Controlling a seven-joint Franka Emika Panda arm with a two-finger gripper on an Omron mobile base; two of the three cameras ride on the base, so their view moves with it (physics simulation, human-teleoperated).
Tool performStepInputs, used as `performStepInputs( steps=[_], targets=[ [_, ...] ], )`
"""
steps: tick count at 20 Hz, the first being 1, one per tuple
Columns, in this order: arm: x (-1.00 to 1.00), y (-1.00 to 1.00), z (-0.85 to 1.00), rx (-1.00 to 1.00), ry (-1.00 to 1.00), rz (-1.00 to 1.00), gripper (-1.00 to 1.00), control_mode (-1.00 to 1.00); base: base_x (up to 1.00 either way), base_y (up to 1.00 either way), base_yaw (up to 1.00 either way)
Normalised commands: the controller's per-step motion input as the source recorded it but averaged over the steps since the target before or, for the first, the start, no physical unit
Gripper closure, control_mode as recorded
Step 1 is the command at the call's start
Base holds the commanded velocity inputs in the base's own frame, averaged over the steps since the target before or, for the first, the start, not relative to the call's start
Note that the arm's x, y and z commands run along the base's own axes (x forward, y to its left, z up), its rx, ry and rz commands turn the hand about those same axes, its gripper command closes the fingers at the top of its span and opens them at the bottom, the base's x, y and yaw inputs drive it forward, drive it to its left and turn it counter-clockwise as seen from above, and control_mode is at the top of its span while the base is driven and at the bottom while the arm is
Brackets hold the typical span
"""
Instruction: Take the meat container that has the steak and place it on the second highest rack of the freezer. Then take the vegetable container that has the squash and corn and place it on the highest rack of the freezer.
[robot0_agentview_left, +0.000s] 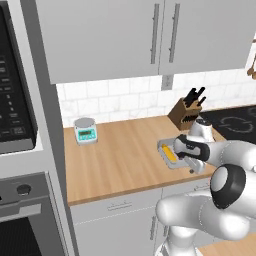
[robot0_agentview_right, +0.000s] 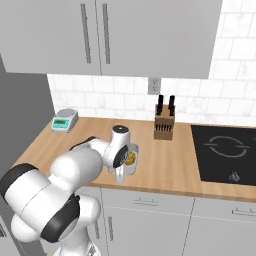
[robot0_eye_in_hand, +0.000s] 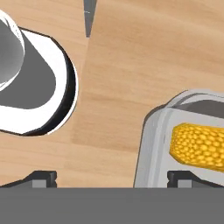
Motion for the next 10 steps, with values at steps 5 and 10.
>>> performStepInputs(
  steps=[5,10],
  targets=[
    [0.44,-0.08,-0.13,0.01,0.00,0.00,-1.00,-1.00,0.00,0.00,0.00],
    [0.18,-0.08,-0.23,0.00,0.01,0.00,-1.00,-1.00,0.00,0.00,0.00]
  ],
)
